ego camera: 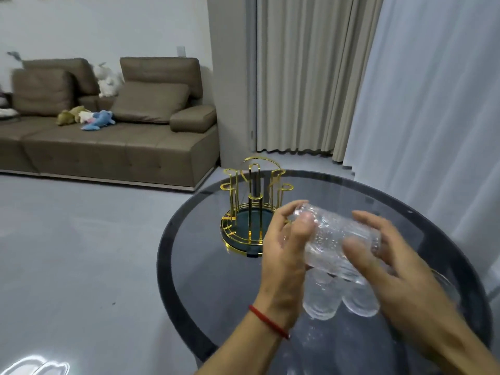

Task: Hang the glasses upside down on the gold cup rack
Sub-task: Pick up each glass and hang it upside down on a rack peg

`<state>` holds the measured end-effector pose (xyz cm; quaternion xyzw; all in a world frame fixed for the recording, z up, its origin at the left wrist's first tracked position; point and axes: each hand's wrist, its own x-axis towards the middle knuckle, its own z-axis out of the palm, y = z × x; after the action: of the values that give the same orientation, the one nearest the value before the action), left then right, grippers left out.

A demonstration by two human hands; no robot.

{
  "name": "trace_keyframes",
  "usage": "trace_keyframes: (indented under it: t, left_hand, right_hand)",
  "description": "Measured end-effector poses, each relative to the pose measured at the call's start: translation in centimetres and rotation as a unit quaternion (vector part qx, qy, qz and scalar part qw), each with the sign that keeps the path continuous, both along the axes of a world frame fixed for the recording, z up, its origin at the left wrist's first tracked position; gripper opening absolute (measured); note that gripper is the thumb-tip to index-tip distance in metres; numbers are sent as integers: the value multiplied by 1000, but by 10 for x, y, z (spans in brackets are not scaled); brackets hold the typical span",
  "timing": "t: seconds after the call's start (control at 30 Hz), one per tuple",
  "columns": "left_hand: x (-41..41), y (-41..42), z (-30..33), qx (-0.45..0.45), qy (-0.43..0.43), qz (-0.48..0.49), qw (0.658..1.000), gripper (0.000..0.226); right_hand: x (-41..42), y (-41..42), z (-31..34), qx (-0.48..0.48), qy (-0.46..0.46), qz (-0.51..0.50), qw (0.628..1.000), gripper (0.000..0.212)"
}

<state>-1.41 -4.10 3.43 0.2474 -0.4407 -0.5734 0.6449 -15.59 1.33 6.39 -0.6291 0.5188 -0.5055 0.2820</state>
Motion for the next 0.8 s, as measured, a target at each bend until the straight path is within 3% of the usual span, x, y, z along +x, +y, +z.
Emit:
trace_keyframes:
  t: [0.03, 0.1, 0.17, 0.2, 0.27, 0.3, 0.37, 0.5, 0.67, 0.8]
  left_hand:
    - [2, -11, 0, 22, 21, -2, 1000, 50]
    - [12, -31, -5, 44, 1, 30, 999, 50]
    - [30, -49, -22, 65, -101, 121, 985, 54]
    - [41, -57, -37, 68, -194, 189, 960, 53]
    - [61, -68, -73, 49, -441, 272, 854, 48]
    - [66, -73, -89, 39, -539, 266, 798, 51]
    - [66, -78, -117, 17, -644, 213, 734, 62]
    - [66, -88, -140, -3, -729, 170, 663, 73]
    - [64, -91, -149, 3, -736, 183, 652, 69]
    - [63, -93, -150, 4, -745, 173, 644, 69]
  right_hand:
    - [6, -15, 8, 43, -31, 28, 998, 58]
    - [12, -49, 21, 72, -3, 34, 997, 53]
    - [9, -85, 35, 61, 27, -9, 998, 59]
    - [3, -104, 42, 56, 34, -42, 997, 64]
    - [-9, -149, 60, 37, 44, -108, 993, 73]
    - [-11, -174, 70, 26, 53, -128, 990, 78]
    - [-3, -219, 87, 14, 80, -122, 989, 89]
    - [35, -287, 105, 0, 212, -73, 974, 96]
    - [78, -337, 99, 17, 379, 17, 925, 91]
    - [91, -361, 87, 87, 431, 107, 892, 82]
